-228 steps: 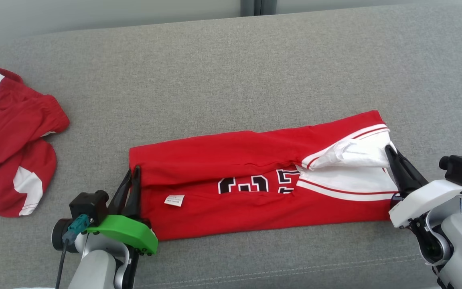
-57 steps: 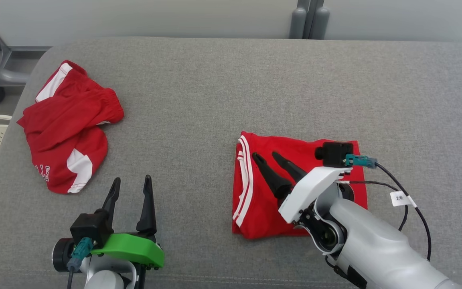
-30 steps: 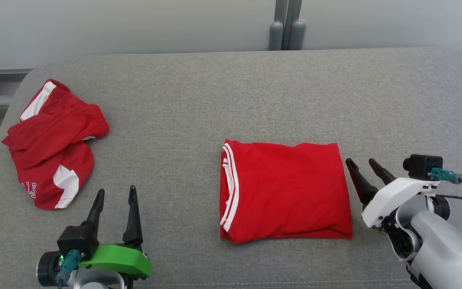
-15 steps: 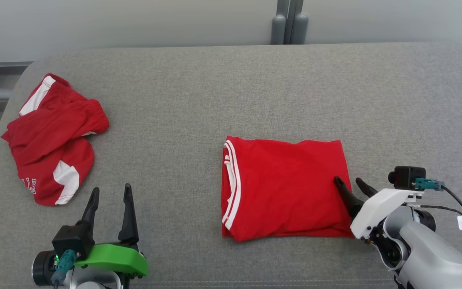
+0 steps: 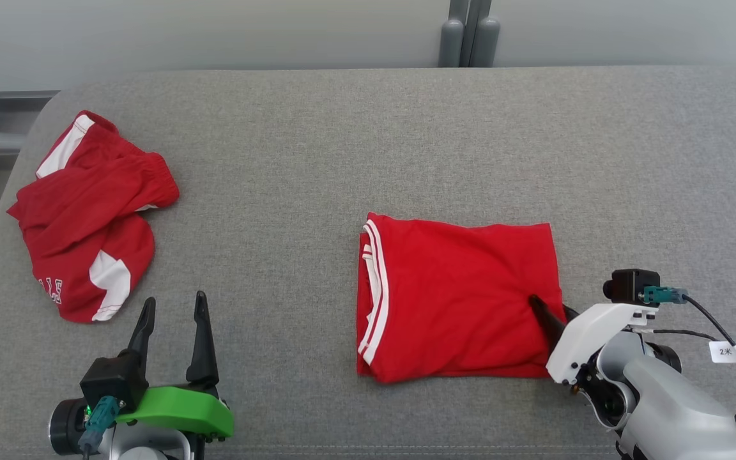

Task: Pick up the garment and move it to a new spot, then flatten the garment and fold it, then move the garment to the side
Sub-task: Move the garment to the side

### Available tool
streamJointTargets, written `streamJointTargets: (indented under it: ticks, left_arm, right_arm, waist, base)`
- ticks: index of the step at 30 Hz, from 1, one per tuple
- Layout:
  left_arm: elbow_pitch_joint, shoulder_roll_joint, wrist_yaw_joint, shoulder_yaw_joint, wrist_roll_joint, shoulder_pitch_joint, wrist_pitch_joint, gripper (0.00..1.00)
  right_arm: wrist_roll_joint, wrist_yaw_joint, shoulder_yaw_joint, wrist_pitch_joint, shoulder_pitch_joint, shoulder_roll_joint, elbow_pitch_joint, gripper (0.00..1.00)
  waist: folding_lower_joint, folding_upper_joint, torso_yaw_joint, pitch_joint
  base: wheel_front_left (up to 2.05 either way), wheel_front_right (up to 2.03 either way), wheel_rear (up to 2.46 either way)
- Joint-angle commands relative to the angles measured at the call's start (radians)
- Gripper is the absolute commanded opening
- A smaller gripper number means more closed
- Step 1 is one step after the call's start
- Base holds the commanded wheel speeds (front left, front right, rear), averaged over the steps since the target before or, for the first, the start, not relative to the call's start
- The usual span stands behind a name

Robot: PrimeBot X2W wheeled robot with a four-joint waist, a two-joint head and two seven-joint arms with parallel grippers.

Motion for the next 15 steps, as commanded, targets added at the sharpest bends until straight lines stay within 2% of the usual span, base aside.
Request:
streamJointTargets:
  ticks: [1, 9, 15]
  left_arm:
    - [0.003, 0.002, -0.004, 0.003, -0.005, -0.012, -0.003, 1.0]
    - [0.001, 0.002, 0.0, 0.012, -0.01, -0.009, -0.003, 1.0]
    - [-0.009, 0.002, -0.004, 0.024, -0.007, -0.011, -0.003, 1.0]
  right_arm:
    - [0.0, 0.0, 0.007, -0.009, -0.007, 0.0, 0.017, 0.0]
    - [-0.008, 0.0, 0.035, -0.059, -0.066, -0.037, 0.027, 0.0]
    - [-0.022, 0.0, 0.058, -0.057, -0.138, -0.072, 0.021, 0.0]
  waist:
    - [0.0, -0.0001, 0.0, 0.0]
    - [0.0, -0.0001, -0.007, 0.005]
    - [0.0, -0.0001, -0.031, 0.025]
  base:
    - [0.0, 0.0, 0.0]
    - [0.0, 0.0, 0.0]
    - [0.0, 0.0, 0.0]
